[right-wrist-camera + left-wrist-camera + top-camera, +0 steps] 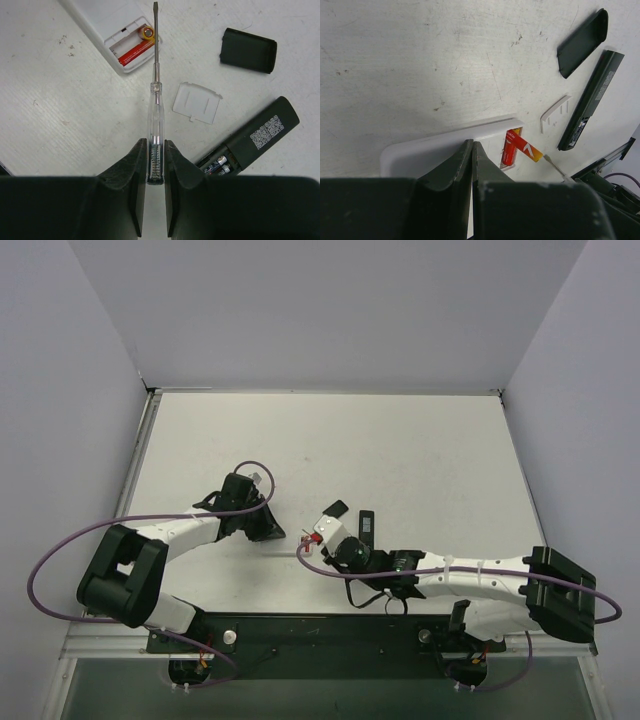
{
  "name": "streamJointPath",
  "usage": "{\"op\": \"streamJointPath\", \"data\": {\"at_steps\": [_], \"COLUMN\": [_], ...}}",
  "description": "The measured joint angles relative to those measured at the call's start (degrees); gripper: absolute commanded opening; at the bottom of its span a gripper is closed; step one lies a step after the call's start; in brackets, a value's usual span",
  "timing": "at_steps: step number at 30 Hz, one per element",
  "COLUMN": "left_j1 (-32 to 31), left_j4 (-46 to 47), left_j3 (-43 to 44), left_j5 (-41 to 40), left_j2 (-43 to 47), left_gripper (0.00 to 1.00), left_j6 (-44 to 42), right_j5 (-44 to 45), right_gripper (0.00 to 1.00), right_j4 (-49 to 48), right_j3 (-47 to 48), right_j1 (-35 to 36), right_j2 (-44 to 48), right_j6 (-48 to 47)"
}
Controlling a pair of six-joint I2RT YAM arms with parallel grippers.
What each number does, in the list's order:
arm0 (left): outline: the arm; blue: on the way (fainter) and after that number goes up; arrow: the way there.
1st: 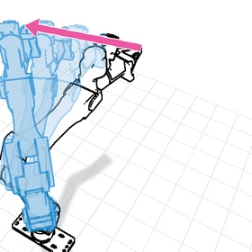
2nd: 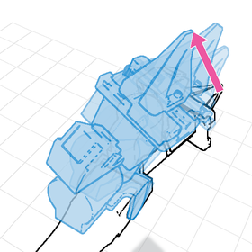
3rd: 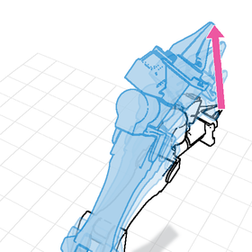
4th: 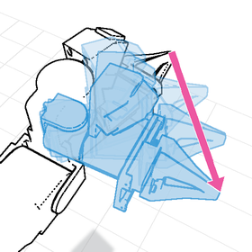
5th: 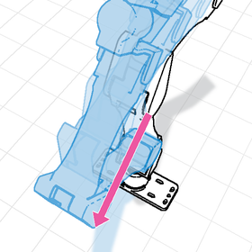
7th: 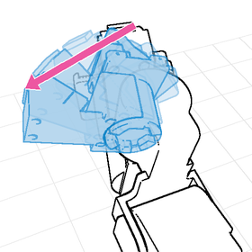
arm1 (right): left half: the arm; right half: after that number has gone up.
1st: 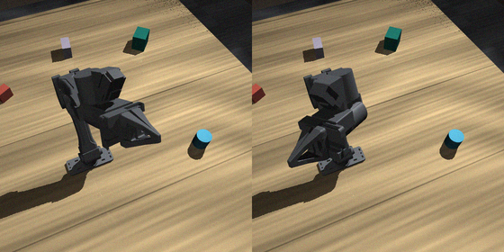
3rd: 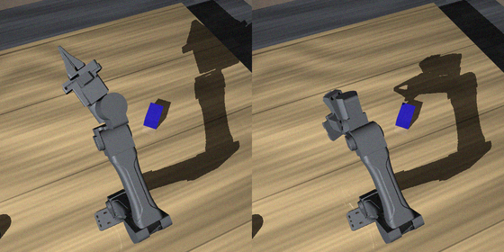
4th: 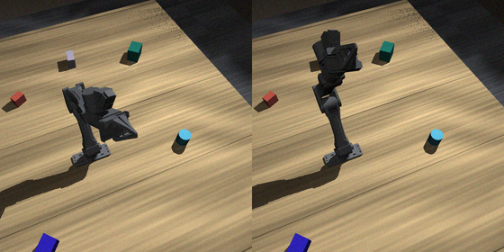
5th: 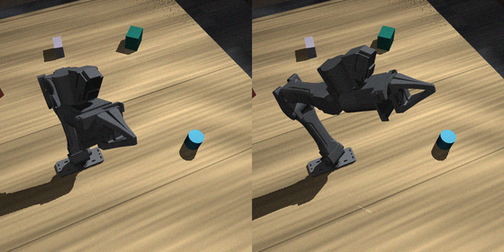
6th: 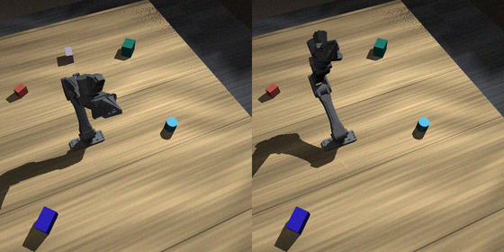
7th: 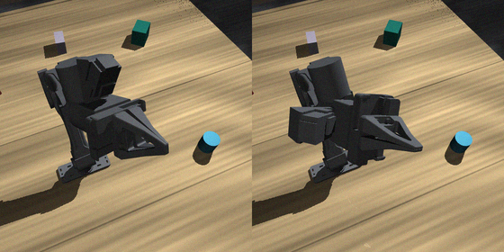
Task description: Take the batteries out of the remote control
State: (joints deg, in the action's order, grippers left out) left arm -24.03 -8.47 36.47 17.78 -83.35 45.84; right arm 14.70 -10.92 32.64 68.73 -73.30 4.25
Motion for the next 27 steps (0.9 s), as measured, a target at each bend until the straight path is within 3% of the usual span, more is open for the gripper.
{"op": "streamJointPath", "data": {"at_steps": [21, 24, 27], "left_j1": [-0.04, -0.04, -0.15], "left_j4": [0.04, -0.46, -2.73], "left_j3": [-0.07, -0.11, 0.02], "left_j5": [-0.07, -0.09, -0.68], "left_j2": [0.2, 0.66, 2.34], "left_gripper": [0.15, 0.26, 0.5], "left_j6": [0.0, -0.09, -0.63], "right_j5": [-1.16, -2.14, -3.3], "right_gripper": [0.0, 0.0, 0.0], "right_j4": [2.86, 7.26, 12.33], "right_j3": [-0.59, 1.88, 5.05], "right_j1": [-0.42, -0.39, -0.39], "right_j2": [3.52, 2.54, 2.03], "right_j6": [1.88, 1.36, 0.57]}}
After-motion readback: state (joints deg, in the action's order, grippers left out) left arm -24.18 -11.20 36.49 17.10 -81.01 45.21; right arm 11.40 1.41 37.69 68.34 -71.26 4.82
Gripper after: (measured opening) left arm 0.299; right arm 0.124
